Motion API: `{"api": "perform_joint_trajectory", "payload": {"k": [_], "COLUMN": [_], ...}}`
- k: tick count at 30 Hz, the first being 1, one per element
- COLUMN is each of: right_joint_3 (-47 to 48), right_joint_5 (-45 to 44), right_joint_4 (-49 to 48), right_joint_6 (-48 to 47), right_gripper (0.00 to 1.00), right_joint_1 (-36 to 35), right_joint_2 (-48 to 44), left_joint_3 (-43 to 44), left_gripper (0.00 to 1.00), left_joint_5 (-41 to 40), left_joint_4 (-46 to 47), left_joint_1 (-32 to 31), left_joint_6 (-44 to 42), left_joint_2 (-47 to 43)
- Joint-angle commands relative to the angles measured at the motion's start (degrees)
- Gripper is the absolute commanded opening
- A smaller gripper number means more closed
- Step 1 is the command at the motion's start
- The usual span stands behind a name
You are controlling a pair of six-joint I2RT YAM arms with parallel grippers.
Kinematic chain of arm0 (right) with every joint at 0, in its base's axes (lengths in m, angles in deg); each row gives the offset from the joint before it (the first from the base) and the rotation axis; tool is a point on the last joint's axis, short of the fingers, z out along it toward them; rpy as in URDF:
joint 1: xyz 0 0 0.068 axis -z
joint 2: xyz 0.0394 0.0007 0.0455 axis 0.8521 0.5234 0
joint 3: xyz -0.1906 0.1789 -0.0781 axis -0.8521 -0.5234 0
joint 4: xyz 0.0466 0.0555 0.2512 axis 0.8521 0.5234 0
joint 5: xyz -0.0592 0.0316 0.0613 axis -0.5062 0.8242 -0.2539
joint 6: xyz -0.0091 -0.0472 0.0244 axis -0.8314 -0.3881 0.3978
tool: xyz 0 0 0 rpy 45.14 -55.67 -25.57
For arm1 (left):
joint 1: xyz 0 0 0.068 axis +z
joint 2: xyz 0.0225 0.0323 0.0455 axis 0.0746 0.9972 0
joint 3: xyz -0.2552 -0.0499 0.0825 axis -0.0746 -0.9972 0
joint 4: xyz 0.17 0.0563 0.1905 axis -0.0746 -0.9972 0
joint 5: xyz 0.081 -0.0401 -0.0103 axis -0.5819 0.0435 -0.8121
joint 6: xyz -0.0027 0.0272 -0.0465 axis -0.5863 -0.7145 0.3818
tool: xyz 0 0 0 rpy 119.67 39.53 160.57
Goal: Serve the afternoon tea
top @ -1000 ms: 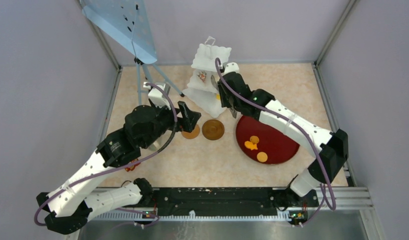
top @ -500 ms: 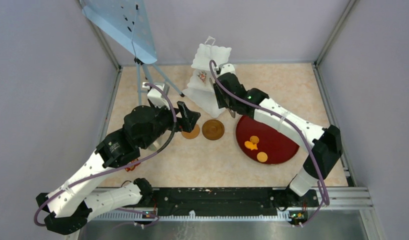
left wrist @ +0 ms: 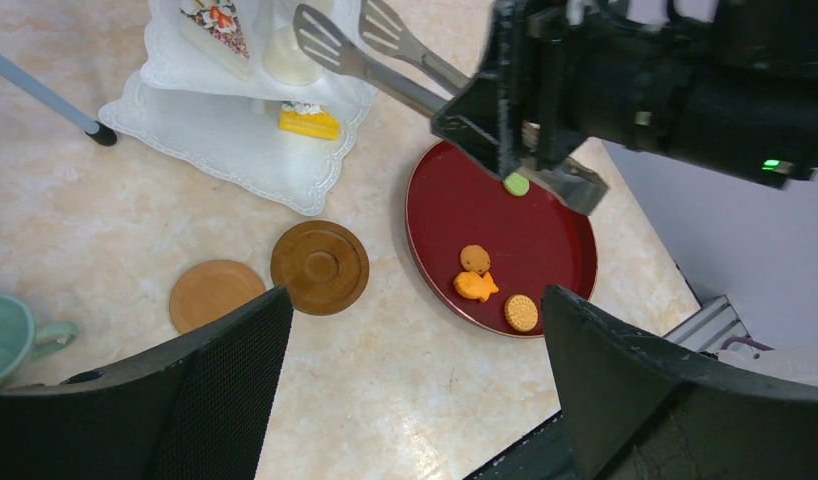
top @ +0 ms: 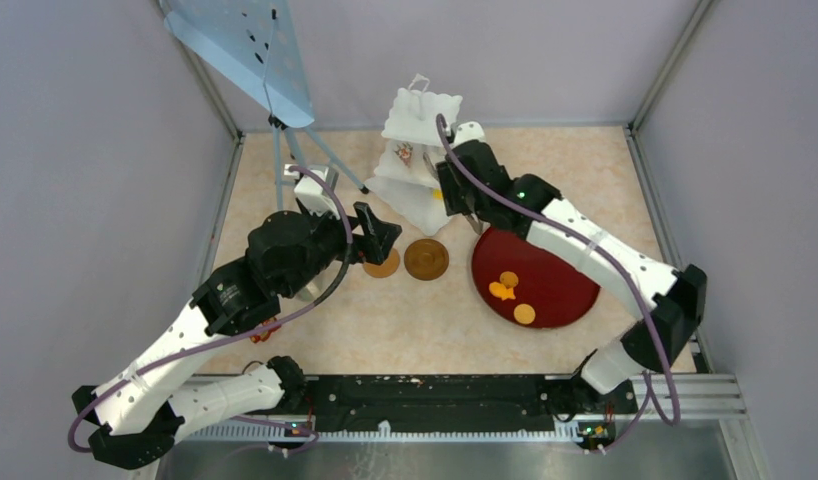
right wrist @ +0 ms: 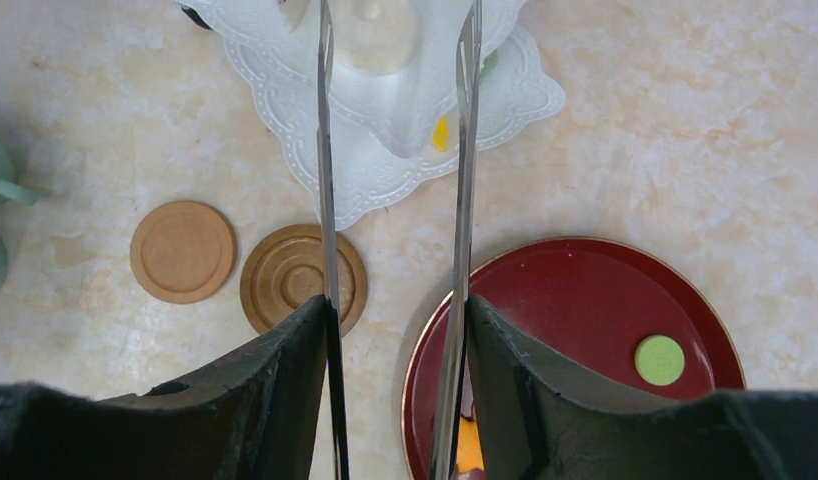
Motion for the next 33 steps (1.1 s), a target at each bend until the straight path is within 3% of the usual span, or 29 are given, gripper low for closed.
{"api": "perform_joint_trajectory", "payload": {"k": [1,7,17,25,33], "right_joint_3": [-2.85,-10.26,-24.83,-29.60,-33.07], "right_joint_5": [0.15,-2.12,-8.60,-11.02,-0.05], "right_joint_4": [1.75,9.24,22.08,19.08,7.86], "right_joint_6": [0.99,5.75,22.02,24.27,17.76], "right_gripper": [0.50,0.49,0.49,0.49,0.46], "right_joint_1": [0.25,0.29,0.31,2.97,6.82], "right_joint_2": [-11.01,-22.36,-35.46,-32.26,-31.34], "left_joint_3": [1.35,1.14,0.97,0.67,0.36], "left_gripper": [0.99,0.99,0.99,0.99,0.99], "left_joint_5": [0.52,1.06,2.62,2.84,1.62], "left_joint_4": [2.11,2.70,4.12,3.26,2.20], "left_joint_1": [0.12,0.12,0.09,0.12,0.12], "left_joint_6": [-0.07,-0.09,-0.08,0.34,0.53], "left_joint_2": [-0.20,-0.04,1.08,0.59,-0.26]}}
